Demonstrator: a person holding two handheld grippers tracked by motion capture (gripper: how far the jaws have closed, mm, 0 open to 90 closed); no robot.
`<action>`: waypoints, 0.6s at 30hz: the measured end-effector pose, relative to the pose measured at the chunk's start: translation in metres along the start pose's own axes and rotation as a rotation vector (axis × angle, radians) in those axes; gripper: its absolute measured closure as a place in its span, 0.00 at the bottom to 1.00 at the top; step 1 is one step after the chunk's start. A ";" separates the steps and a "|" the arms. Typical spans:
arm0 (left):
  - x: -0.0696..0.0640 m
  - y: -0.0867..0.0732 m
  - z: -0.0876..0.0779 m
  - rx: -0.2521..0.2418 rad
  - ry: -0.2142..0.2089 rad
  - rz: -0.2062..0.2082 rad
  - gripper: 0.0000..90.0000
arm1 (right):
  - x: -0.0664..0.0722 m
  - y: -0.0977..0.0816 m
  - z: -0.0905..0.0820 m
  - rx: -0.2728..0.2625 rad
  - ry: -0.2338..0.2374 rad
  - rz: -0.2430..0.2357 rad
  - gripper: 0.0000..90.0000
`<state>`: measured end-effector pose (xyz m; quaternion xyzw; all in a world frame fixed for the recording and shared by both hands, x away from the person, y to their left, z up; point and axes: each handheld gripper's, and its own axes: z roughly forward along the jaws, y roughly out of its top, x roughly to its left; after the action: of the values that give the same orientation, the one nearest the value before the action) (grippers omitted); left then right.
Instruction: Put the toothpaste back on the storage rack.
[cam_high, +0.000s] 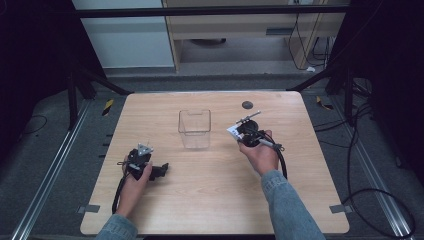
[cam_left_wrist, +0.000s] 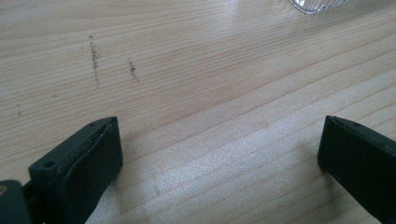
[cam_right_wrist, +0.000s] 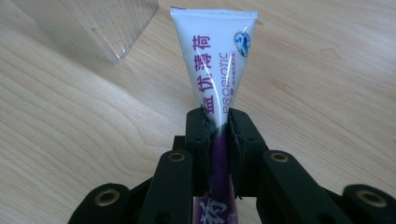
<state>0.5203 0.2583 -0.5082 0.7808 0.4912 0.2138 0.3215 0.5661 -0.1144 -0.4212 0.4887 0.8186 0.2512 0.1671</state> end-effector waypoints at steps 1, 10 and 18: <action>0.000 0.000 0.000 0.000 0.000 0.000 0.00 | -0.001 0.000 -0.001 -0.009 -0.004 0.003 0.88; 0.000 0.000 0.000 0.000 0.000 0.001 0.00 | -0.008 0.006 -0.011 -0.070 -0.011 0.032 0.88; 0.000 0.000 0.000 0.000 0.000 0.001 0.00 | -0.015 0.009 -0.022 -0.143 -0.031 0.058 0.88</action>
<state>0.5207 0.2582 -0.5082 0.7812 0.4906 0.2139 0.3214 0.5684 -0.1293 -0.3977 0.5029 0.7814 0.3063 0.2069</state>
